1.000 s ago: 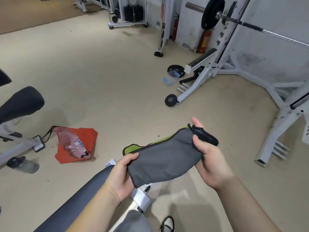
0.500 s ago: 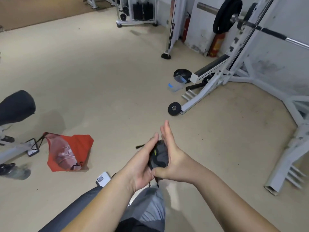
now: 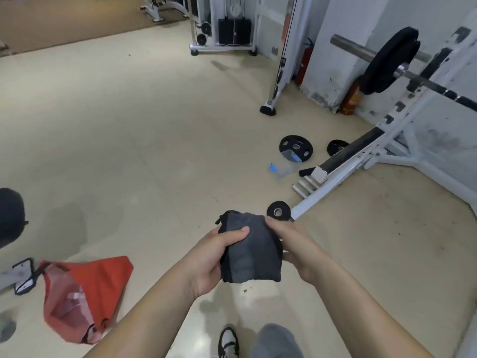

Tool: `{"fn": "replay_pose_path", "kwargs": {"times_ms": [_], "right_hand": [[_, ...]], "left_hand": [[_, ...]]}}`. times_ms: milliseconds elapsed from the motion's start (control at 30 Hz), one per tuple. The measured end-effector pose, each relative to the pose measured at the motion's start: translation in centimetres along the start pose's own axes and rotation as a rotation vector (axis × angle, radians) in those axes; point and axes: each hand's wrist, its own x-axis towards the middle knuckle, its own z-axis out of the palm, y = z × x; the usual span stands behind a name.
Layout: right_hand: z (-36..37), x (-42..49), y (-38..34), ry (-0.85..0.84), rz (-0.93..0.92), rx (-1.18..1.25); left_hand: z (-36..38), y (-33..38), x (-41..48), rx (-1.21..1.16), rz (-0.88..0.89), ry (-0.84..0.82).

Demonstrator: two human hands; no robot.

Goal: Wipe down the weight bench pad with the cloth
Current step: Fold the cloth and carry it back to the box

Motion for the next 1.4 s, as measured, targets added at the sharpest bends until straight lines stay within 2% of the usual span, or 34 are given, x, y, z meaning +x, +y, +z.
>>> {"fn": "replay_pose_path", "kwargs": {"times_ms": [67,133,267,467,600,767,900,1133,1400], "right_hand": [[-1.4,3.1,-2.9,-0.187,0.121,0.165],[-2.9,7.0,-5.4,-0.248,0.139,0.296],[-5.4,15.4,-10.2,-0.17,-0.004,0.261],[-8.1,26.4,-18.6,-0.119,-0.086,0.2],[-9.1,31.5,-23.7,-0.004,-0.061,0.199],[-11.3,40.1,-28.8,0.094,-0.038,0.198],[-13.0,48.4,-31.6,0.234,0.035,0.203],[-17.4,59.2,-35.4,0.411,0.12,0.385],[-22.7,66.4,-33.9,0.637,0.129,0.559]], "left_hand": [[0.2,4.0,3.2,0.006,-0.016,-0.07],[0.1,7.5,7.3,0.042,-0.028,-0.087],[0.4,13.4,15.9,0.169,-0.021,-0.054],[1.0,21.5,27.7,0.224,-0.033,0.1],[1.5,26.3,33.7,0.227,-0.062,0.225],[1.5,32.8,43.0,0.289,-0.066,0.236],[1.4,37.9,51.9,0.409,-0.072,0.183],[2.9,45.7,67.5,0.606,-0.168,-0.005],[7.6,45.7,80.3,0.94,-0.18,-0.156]]}}
